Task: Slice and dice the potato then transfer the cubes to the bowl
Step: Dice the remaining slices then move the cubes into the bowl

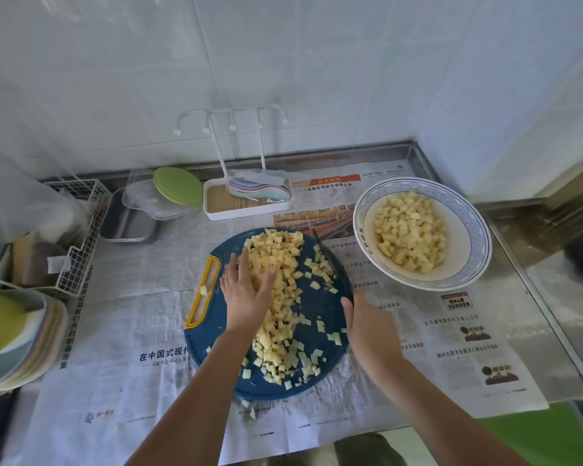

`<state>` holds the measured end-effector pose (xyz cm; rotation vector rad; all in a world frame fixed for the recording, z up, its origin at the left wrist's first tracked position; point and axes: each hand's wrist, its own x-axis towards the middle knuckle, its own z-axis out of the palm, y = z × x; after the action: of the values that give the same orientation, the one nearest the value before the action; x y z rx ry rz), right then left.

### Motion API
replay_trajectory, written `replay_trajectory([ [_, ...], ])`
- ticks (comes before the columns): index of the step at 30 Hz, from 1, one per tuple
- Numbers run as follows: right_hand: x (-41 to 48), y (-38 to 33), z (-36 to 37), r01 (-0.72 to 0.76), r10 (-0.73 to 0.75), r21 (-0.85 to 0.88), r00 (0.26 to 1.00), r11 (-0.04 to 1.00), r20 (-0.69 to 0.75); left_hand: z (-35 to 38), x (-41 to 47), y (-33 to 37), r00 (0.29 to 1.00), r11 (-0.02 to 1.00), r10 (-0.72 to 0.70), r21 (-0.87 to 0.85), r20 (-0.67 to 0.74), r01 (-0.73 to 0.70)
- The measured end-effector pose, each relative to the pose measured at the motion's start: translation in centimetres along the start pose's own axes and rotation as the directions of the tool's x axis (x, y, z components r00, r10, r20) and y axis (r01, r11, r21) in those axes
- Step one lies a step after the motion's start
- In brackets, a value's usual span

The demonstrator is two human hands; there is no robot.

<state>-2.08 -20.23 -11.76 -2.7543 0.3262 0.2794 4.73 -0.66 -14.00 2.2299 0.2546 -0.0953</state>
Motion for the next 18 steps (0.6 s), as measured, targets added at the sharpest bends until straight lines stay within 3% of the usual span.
replay_trajectory([
  [4,-1.4,-1.4,1.1,0.05,-0.065,0.181,0.995,0.982,0.074,0.2,0.0,0.5,0.999,1.0,0.011,-0.017,-0.035,-0.011],
  [9,-2.5,-2.8,2.4,-0.096,0.013,0.581,0.989,0.808,0.146,0.9,-0.3,0.7,0.996,0.999,-0.002,-0.047,-0.087,-0.002],
  [14,-3.7,-4.8,3.5,-0.139,0.02,0.666,0.983,0.733,0.183,1.3,-0.5,1.1,0.994,0.994,-0.005,-0.106,-0.111,-0.006],
  [18,-4.1,-5.2,3.6,-0.04,-0.04,0.583,0.992,0.812,0.124,1.4,-1.1,1.6,0.996,0.995,0.047,-0.08,-0.078,-0.053],
])
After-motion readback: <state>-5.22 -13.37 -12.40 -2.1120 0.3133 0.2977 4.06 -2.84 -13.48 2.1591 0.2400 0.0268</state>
